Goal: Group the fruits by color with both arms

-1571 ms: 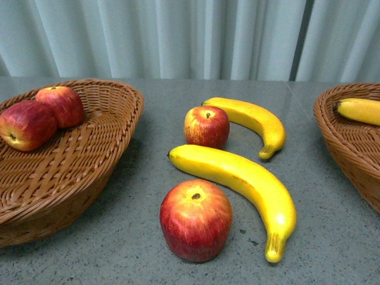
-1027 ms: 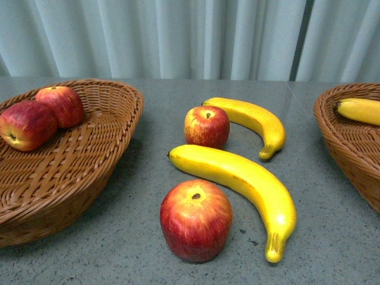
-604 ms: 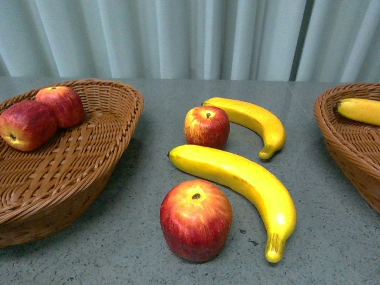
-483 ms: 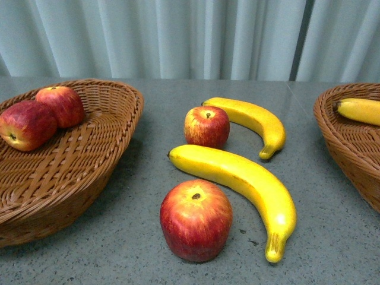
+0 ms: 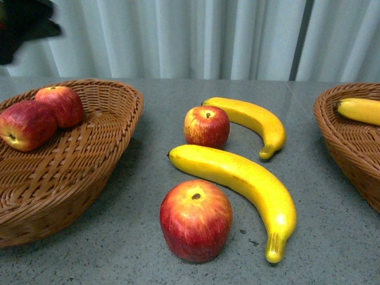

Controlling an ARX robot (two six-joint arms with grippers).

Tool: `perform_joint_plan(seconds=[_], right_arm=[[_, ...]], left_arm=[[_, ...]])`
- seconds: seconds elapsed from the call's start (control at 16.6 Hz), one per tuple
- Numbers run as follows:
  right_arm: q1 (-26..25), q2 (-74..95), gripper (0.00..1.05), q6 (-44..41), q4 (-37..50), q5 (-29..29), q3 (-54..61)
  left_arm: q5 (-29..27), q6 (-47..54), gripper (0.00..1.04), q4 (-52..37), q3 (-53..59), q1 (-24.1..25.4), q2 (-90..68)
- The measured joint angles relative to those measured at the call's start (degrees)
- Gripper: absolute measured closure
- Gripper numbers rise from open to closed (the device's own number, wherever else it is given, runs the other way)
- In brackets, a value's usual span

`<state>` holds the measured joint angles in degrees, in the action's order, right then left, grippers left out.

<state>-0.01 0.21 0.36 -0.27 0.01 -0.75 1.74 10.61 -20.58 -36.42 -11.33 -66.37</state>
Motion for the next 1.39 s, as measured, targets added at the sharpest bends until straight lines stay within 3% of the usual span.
perform_joint_plan(seconds=[0.24,0.54,1.15,1.39], right_arm=[[0.0,0.0,0.07,0.0,0.0,0.0,0.0],[0.0,0.0,0.07,0.0,0.0,0.0,0.0],[0.0,0.0,0.07,0.0,0.0,0.0,0.0],[0.0,0.0,0.07,0.0,0.1,0.0,0.0]], left_arm=[[1.1,0.7,0.07,7.8,-10.8,-11.6,-16.3],[-0.6,0.0,0.07,14.6,-12.3,-25.0,-19.8],[-10.8,-1.9,0.07,16.4,-12.0,-27.4,-20.5],[-13.3,-7.4,0.07,15.4,-7.9,-28.5,-21.5]])
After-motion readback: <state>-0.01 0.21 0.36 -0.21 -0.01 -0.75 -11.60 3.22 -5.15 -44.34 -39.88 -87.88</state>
